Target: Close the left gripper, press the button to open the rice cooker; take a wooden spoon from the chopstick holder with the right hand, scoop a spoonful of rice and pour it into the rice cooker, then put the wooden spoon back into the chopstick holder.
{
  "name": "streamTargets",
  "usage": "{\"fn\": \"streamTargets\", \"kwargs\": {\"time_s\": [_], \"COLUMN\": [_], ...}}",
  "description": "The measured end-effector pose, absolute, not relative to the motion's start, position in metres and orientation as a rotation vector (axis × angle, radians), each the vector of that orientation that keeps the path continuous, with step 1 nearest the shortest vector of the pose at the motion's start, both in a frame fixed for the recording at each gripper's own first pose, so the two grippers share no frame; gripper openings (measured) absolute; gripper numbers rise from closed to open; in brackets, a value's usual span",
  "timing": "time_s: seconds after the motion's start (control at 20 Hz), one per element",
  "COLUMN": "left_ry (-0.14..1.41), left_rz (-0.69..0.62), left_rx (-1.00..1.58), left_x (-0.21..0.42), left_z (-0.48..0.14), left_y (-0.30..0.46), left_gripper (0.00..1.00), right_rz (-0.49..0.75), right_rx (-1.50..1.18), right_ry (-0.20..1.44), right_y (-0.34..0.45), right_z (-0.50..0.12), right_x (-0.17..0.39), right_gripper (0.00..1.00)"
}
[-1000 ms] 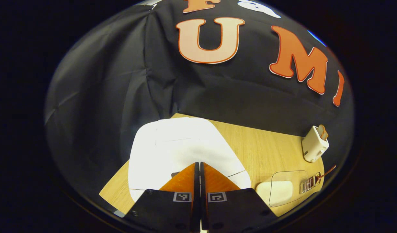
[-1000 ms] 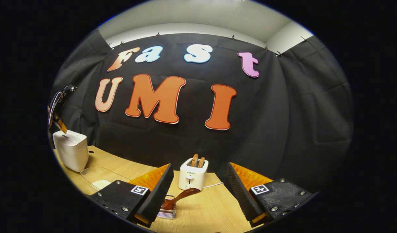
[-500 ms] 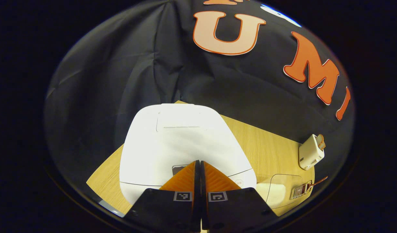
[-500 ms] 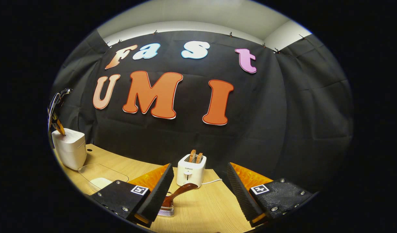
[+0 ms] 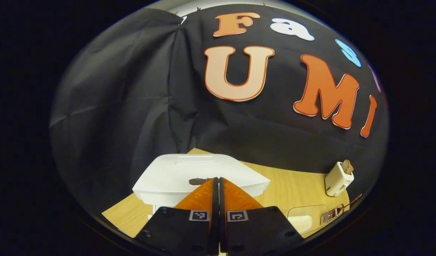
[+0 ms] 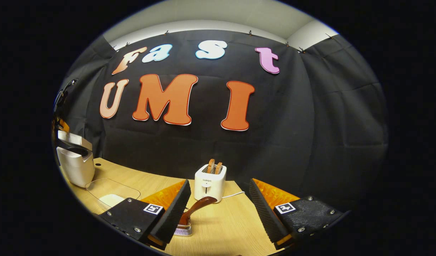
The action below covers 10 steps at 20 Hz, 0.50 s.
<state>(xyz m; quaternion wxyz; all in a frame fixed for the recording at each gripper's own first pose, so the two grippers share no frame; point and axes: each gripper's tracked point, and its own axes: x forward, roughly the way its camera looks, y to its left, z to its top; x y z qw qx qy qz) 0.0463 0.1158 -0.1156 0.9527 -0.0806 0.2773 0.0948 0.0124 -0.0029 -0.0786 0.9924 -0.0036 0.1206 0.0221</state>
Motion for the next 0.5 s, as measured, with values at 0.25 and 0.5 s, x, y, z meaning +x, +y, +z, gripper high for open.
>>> {"fn": "streamTargets", "kwargs": {"time_s": [0.25, 0.5], "left_ry": [0.477, 0.4], "left_rz": [0.18, 0.18], "left_rx": [-0.137, -0.069], "left_x": [0.038, 0.033], "left_z": [-0.098, -0.086], "left_y": [0.113, 0.111], "left_gripper": [0.04, 0.04], "right_rz": [0.062, 0.084], "right_rx": [0.006, 0.031], "right_ry": [0.279, 0.32], "right_y": [0.006, 0.016], "right_z": [-0.093, -0.11], "right_x": [0.019, 0.025], "right_gripper": [0.99, 0.99]}}
